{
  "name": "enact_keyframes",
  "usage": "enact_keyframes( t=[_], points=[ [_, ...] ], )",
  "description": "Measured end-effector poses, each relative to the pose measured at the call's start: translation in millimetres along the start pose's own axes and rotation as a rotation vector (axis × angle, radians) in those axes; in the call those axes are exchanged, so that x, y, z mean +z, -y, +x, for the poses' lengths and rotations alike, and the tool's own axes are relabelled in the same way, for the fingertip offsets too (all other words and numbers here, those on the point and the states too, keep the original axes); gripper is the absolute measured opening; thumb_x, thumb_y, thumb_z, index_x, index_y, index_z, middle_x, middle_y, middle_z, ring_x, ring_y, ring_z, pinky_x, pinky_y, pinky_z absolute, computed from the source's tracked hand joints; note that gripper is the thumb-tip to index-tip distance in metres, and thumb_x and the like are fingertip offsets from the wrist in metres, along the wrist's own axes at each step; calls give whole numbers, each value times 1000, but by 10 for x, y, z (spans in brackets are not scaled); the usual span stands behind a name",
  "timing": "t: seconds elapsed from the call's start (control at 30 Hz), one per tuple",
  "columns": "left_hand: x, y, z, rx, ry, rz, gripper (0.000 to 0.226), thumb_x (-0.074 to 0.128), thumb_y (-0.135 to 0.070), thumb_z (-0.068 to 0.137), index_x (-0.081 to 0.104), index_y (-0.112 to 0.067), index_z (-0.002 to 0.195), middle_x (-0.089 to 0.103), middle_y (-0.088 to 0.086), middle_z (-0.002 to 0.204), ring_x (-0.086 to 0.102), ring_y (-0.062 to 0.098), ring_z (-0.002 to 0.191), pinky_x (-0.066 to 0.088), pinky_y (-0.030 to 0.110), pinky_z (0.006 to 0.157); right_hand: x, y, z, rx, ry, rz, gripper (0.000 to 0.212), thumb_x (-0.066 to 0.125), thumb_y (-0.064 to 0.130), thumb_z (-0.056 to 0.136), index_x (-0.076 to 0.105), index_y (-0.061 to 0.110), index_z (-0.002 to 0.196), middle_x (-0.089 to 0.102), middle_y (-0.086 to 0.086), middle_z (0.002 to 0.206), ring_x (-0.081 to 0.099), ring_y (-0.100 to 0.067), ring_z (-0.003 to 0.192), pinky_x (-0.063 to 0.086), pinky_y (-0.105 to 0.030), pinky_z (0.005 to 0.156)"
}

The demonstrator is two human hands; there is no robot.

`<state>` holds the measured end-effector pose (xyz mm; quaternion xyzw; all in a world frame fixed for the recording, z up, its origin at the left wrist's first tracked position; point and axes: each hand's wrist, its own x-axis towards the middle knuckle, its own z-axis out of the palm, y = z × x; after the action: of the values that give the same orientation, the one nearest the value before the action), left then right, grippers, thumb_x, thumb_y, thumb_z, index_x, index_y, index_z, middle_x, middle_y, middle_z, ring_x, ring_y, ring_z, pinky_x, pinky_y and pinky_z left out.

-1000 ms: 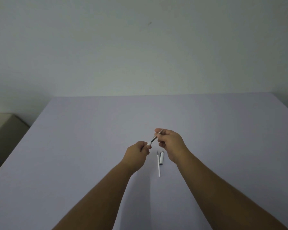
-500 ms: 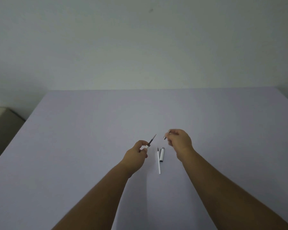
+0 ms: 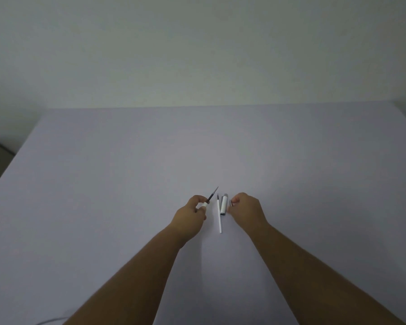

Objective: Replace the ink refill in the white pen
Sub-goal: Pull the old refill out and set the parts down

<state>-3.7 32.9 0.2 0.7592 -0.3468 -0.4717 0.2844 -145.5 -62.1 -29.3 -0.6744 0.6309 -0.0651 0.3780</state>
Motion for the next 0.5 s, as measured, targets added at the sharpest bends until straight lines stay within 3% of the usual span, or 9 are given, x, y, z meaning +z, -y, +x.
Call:
enact_keyframes(
  t=[0.3, 0.4, 0.5],
  points=[
    [18, -17, -10, 7, 12, 1, 22, 36, -28, 96, 52, -36, 108, 60, -4, 80, 52, 13, 67, 44, 23, 58, -67, 11, -65, 0, -20, 27, 23, 56, 14, 85, 65, 7, 105, 67, -14, 109, 60, -29, 103, 47, -32, 87],
    [25, -47, -25, 15, 13, -5, 22, 36, -28, 96, 52, -35, 110, 60, -5, 79, 52, 12, 67, 45, 24, 60, -164, 108, -94, -23, -51, 156, 18, 58, 18, 84, 68, 10, 96, 68, -8, 96, 60, -18, 80, 46, -25, 68],
    [46, -100, -35, 25, 7, -13, 23, 37, -27, 96, 52, -32, 112, 60, -4, 79, 52, 12, 67, 45, 24, 61, -248, 282, -128, 76, 100, 447, 13, 65, 25, 80, 67, 12, 77, 62, -2, 76, 52, -15, 62, 41, -23, 55]
  ],
)
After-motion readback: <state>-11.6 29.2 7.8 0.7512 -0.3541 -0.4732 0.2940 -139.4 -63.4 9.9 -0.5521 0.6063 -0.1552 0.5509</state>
